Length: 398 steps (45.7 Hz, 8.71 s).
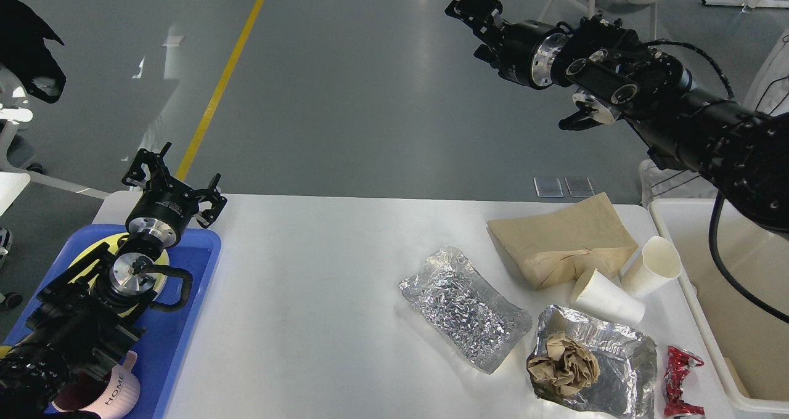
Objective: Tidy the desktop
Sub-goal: 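Raise the right arm and swing it toward the brown paper bag, then grasp the brown paper bag edge with the right gripper, then lift the brown paper bag up and carry it over the white bin, then drop the paper bag into the white bin by opening the right gripper, then withdraw the right arm up away from the bin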
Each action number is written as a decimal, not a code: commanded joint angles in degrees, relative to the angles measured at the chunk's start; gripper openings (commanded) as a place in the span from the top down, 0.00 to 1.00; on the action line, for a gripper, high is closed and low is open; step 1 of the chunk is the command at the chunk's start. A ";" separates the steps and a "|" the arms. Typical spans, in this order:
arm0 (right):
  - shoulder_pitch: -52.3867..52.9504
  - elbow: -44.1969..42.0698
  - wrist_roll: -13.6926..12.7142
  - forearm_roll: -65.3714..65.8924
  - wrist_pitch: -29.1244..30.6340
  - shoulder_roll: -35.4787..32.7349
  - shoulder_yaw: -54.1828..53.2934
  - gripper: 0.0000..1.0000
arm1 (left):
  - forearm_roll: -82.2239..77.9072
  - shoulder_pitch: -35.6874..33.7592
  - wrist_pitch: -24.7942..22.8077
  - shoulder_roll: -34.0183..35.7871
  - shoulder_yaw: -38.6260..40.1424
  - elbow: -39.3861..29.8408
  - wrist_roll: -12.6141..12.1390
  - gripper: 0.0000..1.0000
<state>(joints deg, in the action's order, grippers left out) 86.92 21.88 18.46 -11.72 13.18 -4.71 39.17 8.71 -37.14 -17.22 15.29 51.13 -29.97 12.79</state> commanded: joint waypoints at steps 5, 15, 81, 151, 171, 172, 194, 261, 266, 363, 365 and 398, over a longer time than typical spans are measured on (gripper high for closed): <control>8.52 24.24 0.00 -0.05 0.01 -9.26 2.93 0.00 | -0.01 -0.03 0.00 0.00 0.02 0.00 -0.04 0.02; 17.05 29.62 0.00 -0.05 0.80 -12.25 14.69 0.00 | -0.01 -0.03 0.00 0.00 0.02 0.00 -0.04 0.02; 40.08 78.05 -0.88 -1.11 18.11 2.52 47.22 0.00 | -0.01 0.05 0.00 0.00 0.02 0.00 -0.04 0.02; -3.95 27.60 -6.31 -20.62 1.50 -0.48 47.58 0.00 | 0.26 1.55 -0.09 -0.44 3.89 -0.09 -0.04 0.02; -11.51 18.64 -15.21 -27.21 0.62 -0.56 41.34 0.00 | 0.26 1.55 -0.09 -0.44 3.89 -0.09 -0.04 0.02; -11.60 18.29 -15.21 -27.47 0.62 -0.56 41.34 0.00 | 0.26 1.55 -0.09 -0.44 3.89 -0.09 0.04 0.02; -24.25 0.98 -21.70 -27.65 -7.11 -0.65 26.50 0.41 | 0.26 1.55 -0.09 -0.44 3.98 -0.09 0.04 0.02; 18.44 37.60 -26.46 14.17 11.08 -12.25 5.65 1.00 | 0.17 1.55 -0.09 -0.35 3.98 -0.09 0.04 0.02; 25.56 47.00 -26.46 18.57 12.14 -13.13 9.34 1.00 | 0.17 1.55 -0.09 -0.35 3.98 -0.09 -0.04 0.02; -47.53 -11.50 -24.00 20.16 -13.44 -28.35 1.35 1.00 | 0.17 1.64 -0.09 -0.35 4.06 -0.09 0.04 0.02; -49.39 -14.31 -24.00 20.16 -13.35 -26.50 1.35 0.68 | 0.17 1.55 -0.09 -0.35 4.06 -0.09 0.04 0.02; -45.36 -17.84 -23.82 19.20 -12.65 -22.63 0.47 0.00 | 0.17 1.55 -0.09 -0.35 3.98 -0.09 0.04 0.02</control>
<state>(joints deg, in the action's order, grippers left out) 38.02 4.05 -5.37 8.32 0.17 -27.42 40.13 8.89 -35.57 -17.31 14.94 55.20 -30.06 12.82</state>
